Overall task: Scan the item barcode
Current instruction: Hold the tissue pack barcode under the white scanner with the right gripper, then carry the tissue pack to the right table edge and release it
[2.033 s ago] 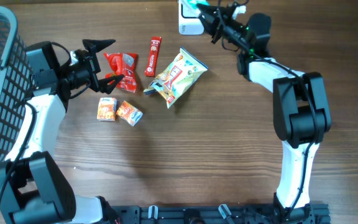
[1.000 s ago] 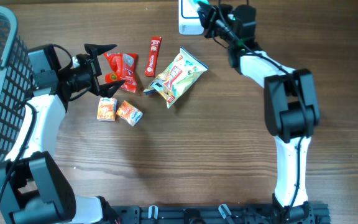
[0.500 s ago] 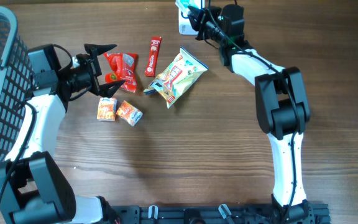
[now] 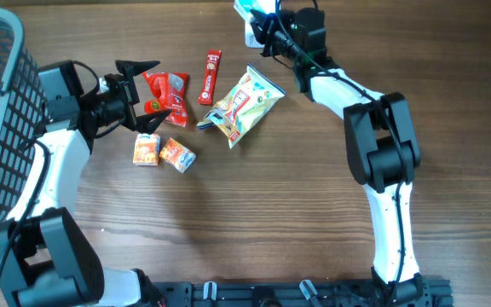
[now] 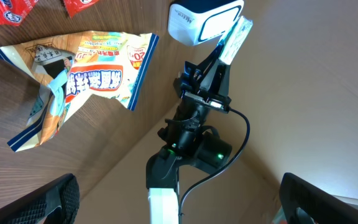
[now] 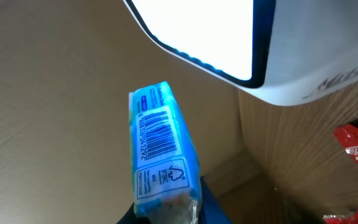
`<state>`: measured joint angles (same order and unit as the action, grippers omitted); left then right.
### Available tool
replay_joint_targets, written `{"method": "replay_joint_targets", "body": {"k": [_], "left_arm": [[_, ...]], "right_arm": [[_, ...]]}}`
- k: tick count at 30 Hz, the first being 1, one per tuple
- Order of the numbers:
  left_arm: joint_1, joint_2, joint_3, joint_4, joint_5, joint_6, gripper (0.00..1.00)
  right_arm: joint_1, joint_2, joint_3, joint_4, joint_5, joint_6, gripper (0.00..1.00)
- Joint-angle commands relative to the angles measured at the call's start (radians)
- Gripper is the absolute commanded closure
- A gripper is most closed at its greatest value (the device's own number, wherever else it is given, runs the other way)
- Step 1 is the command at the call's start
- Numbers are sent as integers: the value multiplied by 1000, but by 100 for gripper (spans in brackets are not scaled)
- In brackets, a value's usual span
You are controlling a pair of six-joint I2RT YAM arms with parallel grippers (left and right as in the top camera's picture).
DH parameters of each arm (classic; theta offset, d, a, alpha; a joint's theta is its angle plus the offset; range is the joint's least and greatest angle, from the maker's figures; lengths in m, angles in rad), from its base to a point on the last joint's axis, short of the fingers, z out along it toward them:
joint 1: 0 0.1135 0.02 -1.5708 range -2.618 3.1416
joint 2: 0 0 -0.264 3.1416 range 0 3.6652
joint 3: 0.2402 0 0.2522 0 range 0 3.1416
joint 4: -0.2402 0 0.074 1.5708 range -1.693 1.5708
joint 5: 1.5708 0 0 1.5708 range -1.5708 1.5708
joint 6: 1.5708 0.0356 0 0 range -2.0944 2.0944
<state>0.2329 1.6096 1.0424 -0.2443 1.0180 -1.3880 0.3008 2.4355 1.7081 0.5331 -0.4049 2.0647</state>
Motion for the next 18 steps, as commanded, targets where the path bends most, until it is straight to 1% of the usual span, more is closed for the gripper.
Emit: {"method": "replay_joint_targets", "body": {"k": [1,8,10,13,14,16,18], "left_arm": [[-2,-20,5,-1,2,24,0],[-2,-20,5,-1,1,23,0],[-2,-20,5,-1,1,24,0],[-2,-20,5,-1,1,24,0],[-2,-20,5,-1,1,23,0],[-2,-20,5,-1,-7,24,0],[-2,-20,5,-1,-17,24,0]], "right_arm": [[-11,22,29,9,19,7,96],[-17,22,29,21,12,6,96],[-33,22,29,105,-15,-8,96],[-78,16,29,294,-58,-150,96],[-100,5,29,306,-93,-177,96],[-146,-28,29,245,-158,-227,96],[-203,-78,29,122,-223,-325,96]]}}
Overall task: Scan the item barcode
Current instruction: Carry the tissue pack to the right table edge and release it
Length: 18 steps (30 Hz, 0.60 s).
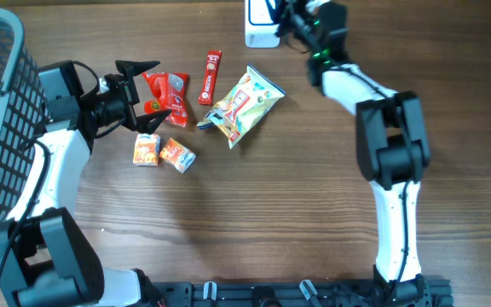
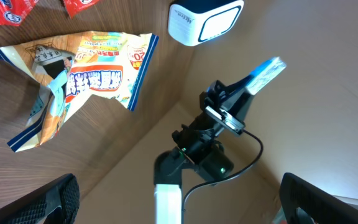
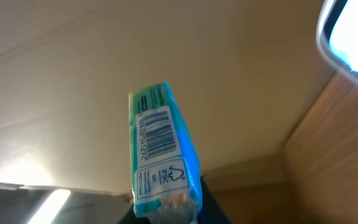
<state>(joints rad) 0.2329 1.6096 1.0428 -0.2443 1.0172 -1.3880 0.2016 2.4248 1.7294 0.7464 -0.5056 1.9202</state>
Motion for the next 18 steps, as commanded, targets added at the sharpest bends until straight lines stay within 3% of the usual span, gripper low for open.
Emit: {"method": "replay_joint_targets", "body": {"k": [1,5,10,15,18], "left_arm": [[-2,-20,5,-1,-17,24,0],[-2,-20,5,-1,-18,24,0],[-2,-20,5,-1,-18,24,0],[-2,-20,5,-1,-17,24,0],[-2,-20,5,-1,-17,24,0]], "right_arm": [[-137,-99,8,-174,-143,-255,96],[-249,-214,8,-494,-145,-531,96],[-418,-334,8,-992,66,-873,95],[-583,-340,7,-1180,116,-1043,96],[-661,-340,6,-1286,251,-1120,96]]}}
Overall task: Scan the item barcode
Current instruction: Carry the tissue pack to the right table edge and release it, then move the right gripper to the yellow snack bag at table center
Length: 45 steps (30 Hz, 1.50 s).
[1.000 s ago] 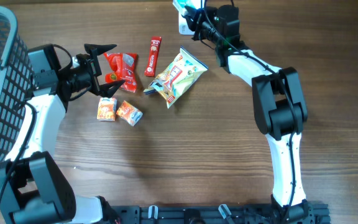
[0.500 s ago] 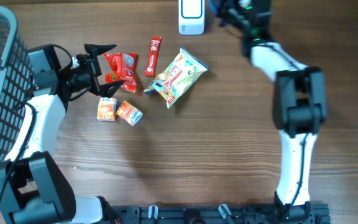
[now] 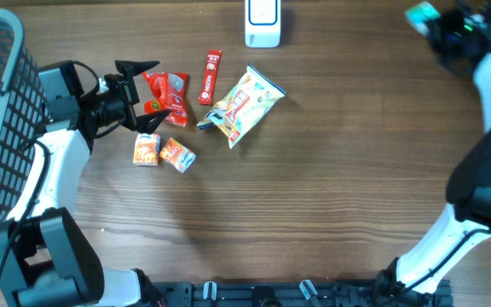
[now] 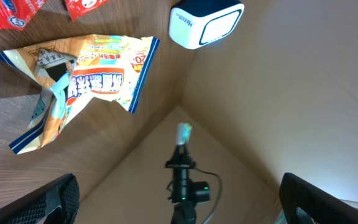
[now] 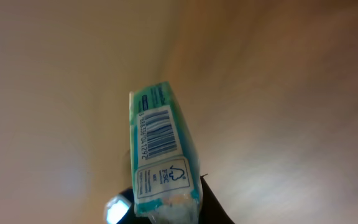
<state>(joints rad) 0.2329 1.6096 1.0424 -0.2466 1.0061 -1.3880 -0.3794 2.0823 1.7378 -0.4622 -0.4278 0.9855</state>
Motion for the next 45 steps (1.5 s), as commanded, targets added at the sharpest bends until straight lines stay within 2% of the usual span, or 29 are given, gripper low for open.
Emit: {"method": "replay_joint_targets", "body": {"k": [1,8,16,17,19,20,23,29,31,35,41,45], "left_arm": [[-2,-20,5,1,-6,24,0],[-2,-20,5,1,-13,24,0],[-2,-20,5,-7,-13,24,0],[-2,-20,5,-6,-13,24,0],[-2,-20,5,-7,-12,24,0],[-2,-20,5,-7,-12,24,0],[-2,-20,5,-9,-13,24,0],[-2,-20,5,-9,-13,24,0],[-2,-20,5,-9,-12,24,0],[-2,-20,5,-10,-12,24,0],[-2,-20,5,-10,-12,24,0],[-2,-20,5,-10,-13,166,0]], "right_arm": [[-102,3,-3,-108,222,-204,96],[-199,6,-12,-180,374,-282,96],[-209,9,-16,-211,530,-332,96],[-209,9,-20,-209,539,-332,91],[-209,9,-27,-203,544,-332,73],[-209,9,-30,-200,544,-334,52],[-209,9,-30,-198,544,-391,48],[-209,8,-14,-214,544,-501,24],[-209,6,-1,-235,549,-513,20],[-209,-5,21,-266,546,-512,19],[-199,-117,41,-256,359,-584,18],[-161,-270,41,-253,191,-606,16]]}}
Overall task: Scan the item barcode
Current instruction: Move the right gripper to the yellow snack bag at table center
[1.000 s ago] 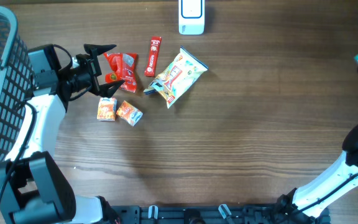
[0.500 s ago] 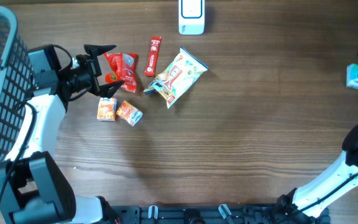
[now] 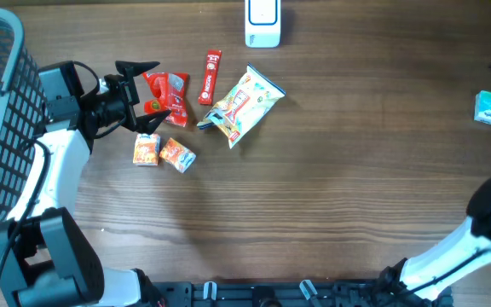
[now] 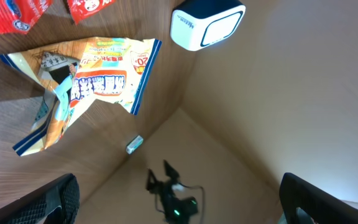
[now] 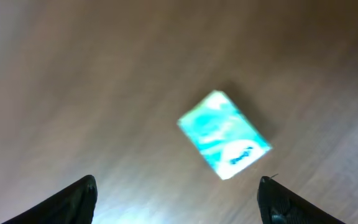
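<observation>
The small teal packet (image 3: 487,108) lies flat on the wood table at the far right edge, and shows as (image 5: 224,135) in the right wrist view. My right gripper (image 5: 182,200) hangs open above it, holding nothing, and only a dark bit of that arm shows overhead. The white barcode scanner (image 3: 262,21) stands at the back middle. My left gripper (image 3: 141,85) is open at the left by the red sachets, empty. From there the left wrist view sees the packet (image 4: 135,144) far off.
A grey mesh basket fills the left edge. Two red sachets (image 3: 164,89), a red stick pack (image 3: 213,75), a snack bag (image 3: 241,104) and two small orange boxes (image 3: 147,149) lie left of centre.
My right gripper held the teal packet in the air at the back right. Now it is open and the packet lies on the table below it. The left arm is unchanged.
My right gripper held the teal packet with its barcode up at the scanner's lit face. Then it held it just right of the scanner, then far out at the back right. Now the packet rests at the table's right edge, let go.
</observation>
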`<state>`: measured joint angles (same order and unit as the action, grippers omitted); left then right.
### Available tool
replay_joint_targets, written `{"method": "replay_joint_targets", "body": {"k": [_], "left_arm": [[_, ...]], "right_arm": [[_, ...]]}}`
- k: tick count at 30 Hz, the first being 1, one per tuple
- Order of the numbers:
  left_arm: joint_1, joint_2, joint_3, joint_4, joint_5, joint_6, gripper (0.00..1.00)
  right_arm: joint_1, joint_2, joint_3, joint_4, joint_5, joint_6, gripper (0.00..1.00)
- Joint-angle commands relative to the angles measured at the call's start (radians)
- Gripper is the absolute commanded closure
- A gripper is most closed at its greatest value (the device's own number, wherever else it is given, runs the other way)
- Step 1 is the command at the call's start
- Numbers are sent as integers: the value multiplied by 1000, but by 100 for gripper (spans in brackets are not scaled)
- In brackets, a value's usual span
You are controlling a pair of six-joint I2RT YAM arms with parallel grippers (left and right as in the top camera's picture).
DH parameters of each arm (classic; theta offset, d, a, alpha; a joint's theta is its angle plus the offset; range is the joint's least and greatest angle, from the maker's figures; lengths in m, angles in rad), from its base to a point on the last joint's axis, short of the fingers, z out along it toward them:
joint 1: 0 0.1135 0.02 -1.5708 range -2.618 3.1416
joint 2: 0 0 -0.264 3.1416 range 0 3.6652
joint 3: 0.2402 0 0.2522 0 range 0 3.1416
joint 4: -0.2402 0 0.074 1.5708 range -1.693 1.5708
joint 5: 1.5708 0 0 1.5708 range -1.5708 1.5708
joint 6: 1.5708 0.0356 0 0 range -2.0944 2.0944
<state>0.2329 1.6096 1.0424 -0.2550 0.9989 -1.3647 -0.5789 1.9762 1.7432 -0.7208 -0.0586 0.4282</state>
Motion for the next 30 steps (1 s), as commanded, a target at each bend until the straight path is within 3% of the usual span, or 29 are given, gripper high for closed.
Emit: {"method": "replay_joint_targets", "body": {"k": [1,4,6,8,11,13,15,18,26,28,30], "left_arm": [[-6,-20,5,-3,-5,207,0],[-31,-20,5,-23,-2,377,0],[-61,-20,5,-47,-12,484,0],[-103,-20,5,-88,-82,566,0],[-151,-20,5,-159,-238,603,0],[-202,-20,5,-257,-465,605,0],[-229,-20,5,-300,-562,639,0],[-257,-20,5,-346,-654,657,0],[-267,-90,8,-390,-800,711,0],[-269,-156,11,-389,-847,731,0],[-269,-243,11,-394,-908,734,0]], "right_arm": [[56,-209,35,1,-244,-64,15],[98,-296,35,-32,-373,-89,10],[140,-341,35,-64,-452,-87,0],[204,-366,35,-111,-523,-105,0],[287,-365,35,-180,-522,-138,0],[395,-348,31,-256,-449,-136,1],[469,-328,30,-289,-376,-104,0],[564,-296,30,-311,-283,15,0],[797,-172,30,-270,-277,179,0],[837,-132,30,-246,-274,178,5],[880,-83,30,-225,-269,187,22]]}}
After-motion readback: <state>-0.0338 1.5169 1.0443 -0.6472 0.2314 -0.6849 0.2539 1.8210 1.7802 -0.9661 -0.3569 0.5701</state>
